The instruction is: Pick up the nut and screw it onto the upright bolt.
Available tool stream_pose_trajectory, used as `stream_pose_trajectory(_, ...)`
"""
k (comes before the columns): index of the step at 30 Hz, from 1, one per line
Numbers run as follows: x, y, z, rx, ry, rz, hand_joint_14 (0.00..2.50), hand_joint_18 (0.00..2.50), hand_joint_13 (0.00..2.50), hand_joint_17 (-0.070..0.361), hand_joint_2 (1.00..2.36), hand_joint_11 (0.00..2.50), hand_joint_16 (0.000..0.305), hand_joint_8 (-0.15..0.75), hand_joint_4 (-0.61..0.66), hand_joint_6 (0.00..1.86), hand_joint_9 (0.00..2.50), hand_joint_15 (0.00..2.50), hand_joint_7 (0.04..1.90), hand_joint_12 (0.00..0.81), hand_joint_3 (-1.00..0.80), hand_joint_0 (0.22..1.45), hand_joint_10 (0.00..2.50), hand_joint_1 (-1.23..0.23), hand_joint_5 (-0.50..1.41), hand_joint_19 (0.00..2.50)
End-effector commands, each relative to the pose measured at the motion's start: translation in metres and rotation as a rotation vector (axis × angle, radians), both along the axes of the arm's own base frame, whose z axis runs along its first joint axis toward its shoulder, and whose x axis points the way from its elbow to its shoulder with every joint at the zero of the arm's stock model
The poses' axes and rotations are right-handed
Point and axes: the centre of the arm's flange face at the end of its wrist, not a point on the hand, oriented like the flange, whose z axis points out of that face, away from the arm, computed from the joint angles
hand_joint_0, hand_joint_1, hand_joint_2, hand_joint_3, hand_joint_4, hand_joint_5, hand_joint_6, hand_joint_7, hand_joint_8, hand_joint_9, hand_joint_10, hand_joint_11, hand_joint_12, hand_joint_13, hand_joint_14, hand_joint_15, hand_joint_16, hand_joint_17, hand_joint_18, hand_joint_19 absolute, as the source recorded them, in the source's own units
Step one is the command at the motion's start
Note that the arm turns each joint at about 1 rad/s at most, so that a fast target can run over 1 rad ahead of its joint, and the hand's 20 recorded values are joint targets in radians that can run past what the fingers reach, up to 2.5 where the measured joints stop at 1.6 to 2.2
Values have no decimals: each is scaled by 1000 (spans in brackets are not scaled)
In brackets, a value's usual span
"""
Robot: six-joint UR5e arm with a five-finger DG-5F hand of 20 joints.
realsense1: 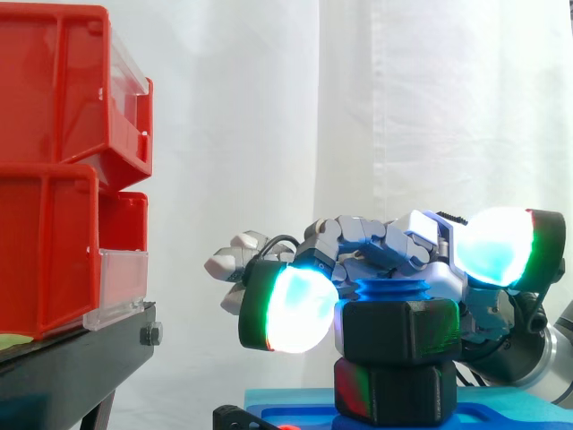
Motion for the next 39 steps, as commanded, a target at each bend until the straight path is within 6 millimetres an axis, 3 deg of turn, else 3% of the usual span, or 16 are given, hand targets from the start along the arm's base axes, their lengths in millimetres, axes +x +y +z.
stream_pose_trajectory(1, -1, -4, 1, -2, -5, -3, 0, 0, 137, 86, 1000, 0, 38, 259, 266, 504, 441, 0, 1018, 317, -500, 448, 0, -116, -142, 0)
stream_pose_trajectory(29, -5, -29, 8, -31, -40, -2, 0, 0, 194, 79, 1000, 0, 35, 267, 268, 503, 515, 0, 1157, 309, -500, 456, 0, -155, -110, 0)
stream_pose_trajectory(39, -4, -32, 11, -31, -53, -5, 0, 0, 140, 84, 1000, 0, 38, 245, 253, 503, 448, 0, 812, 315, -500, 447, 0, -145, -157, 0)
